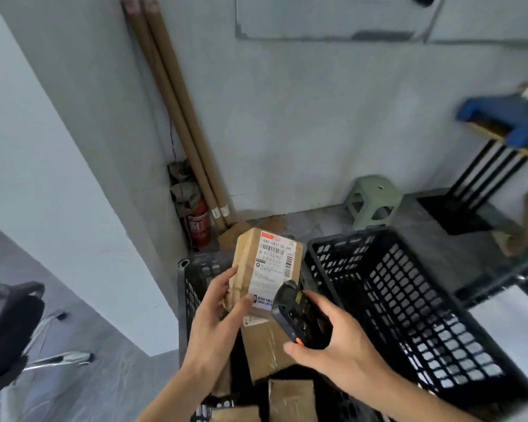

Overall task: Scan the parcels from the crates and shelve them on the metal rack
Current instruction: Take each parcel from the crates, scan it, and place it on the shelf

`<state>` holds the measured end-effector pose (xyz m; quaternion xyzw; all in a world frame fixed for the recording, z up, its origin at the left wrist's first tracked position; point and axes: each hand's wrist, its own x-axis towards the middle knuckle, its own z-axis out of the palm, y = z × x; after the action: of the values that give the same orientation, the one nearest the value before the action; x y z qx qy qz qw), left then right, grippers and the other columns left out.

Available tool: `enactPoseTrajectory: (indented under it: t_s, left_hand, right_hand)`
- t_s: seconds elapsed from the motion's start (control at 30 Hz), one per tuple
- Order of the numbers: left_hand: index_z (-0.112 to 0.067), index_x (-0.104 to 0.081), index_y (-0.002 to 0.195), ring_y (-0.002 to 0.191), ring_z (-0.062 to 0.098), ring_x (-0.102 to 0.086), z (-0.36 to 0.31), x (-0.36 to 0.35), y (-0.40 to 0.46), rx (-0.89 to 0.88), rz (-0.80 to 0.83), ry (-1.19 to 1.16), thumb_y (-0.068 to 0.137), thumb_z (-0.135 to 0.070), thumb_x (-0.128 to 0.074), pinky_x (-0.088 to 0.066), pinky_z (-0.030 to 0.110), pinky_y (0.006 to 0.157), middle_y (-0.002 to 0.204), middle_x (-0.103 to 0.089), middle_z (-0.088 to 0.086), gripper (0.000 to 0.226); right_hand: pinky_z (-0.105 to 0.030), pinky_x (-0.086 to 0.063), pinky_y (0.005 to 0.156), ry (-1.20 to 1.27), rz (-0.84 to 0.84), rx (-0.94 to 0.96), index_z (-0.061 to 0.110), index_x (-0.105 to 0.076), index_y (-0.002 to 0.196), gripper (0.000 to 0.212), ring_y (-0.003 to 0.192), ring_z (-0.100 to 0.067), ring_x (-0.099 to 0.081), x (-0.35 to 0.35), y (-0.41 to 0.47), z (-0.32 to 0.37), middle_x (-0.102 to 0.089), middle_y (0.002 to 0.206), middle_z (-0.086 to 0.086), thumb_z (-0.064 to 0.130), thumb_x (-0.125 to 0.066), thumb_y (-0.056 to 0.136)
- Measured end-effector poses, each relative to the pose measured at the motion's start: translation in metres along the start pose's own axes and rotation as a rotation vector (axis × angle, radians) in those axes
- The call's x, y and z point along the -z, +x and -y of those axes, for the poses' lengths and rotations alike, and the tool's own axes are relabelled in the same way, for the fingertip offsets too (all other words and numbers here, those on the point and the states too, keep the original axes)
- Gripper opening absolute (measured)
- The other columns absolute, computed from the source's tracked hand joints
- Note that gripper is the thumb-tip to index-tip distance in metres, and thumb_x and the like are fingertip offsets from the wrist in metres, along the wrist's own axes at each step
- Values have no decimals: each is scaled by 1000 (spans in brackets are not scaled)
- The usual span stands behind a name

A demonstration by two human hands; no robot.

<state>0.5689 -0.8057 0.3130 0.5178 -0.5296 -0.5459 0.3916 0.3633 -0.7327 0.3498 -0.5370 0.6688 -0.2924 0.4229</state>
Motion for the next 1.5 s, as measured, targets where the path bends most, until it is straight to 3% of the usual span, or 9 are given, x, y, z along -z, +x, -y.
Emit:
enactPoseTrajectory:
  t_s: [0.1,0.3,0.43,0.63,0.73,0.83,1.07,1.2,1.5]
  left_hand:
    - [-50,-56,133,108,-1,-65,-34,-9,-22,-74,117,14,92,-34,-70,-53,28,89,118,-70,-20,46]
    - [-48,-61,130,104,6,-70,-108,-31,-85,-214,309,58,93,-33,-70,-58,33,91,115,-73,-15,41]
    - [-38,-62,130,99,4,-72,-175,-64,-135,-325,445,57,94,-29,-69,-57,18,78,109,-75,-16,37]
    - [-35,-66,126,100,9,-73,-262,-138,-228,-471,661,36,93,-27,-70,-58,20,81,109,-76,-13,34]
    - [-31,-67,128,105,11,-72,-296,-180,-286,-558,785,21,91,-29,-70,-59,26,88,113,-75,-12,37]
    - [-27,-68,128,105,7,-72,-321,-223,-351,-627,883,-15,93,-19,-69,-57,16,85,114,-75,-13,36]
    - [-29,-70,126,103,11,-72,-340,-311,-523,-706,1117,-30,93,-19,-69,-61,33,85,111,-75,-14,34]
    - [-34,-70,120,94,5,-74,-339,-343,-612,-757,1180,-48,93,-19,-71,-59,19,71,98,-77,-20,31]
    - [-54,-64,117,98,2,-70,-339,-397,-749,-764,1284,-19,92,-30,-73,-60,19,70,102,-72,-29,36]
  right_hand:
    - [-8,-47,84,-16,-77,-6,48,-57,122,55,101,3,-67,25,-51,22,-74,105,20,26,-86,80]
    - [-22,-52,98,-123,-223,-23,50,-54,127,59,110,5,-64,69,-168,57,-68,116,28,40,-86,79]
    - [-19,-50,101,-257,-397,-46,52,-43,140,81,115,13,-56,109,-252,75,-58,123,35,64,-80,69]
    - [-28,-54,92,-487,-627,-80,48,-39,147,81,112,3,-59,178,-405,103,-57,127,28,68,-70,75]
    - [-23,-50,93,-680,-698,-165,45,-28,154,87,118,0,-54,208,-493,110,-48,135,29,75,-62,80]
    - [-30,-49,96,-815,-705,-282,38,-18,158,92,123,-8,-50,228,-587,110,-38,143,19,80,-51,85]
    - [-36,-54,82,-907,-704,-589,31,-24,149,80,102,-12,-55,234,-807,109,-39,130,9,69,-57,88]
    - [-32,-53,81,-905,-728,-704,35,-26,147,74,105,-12,-55,223,-911,105,-42,132,10,63,-59,88]
    - [-23,-41,77,-941,-847,-875,36,-28,147,75,110,-10,-53,199,-1068,101,-43,133,15,64,-63,87]
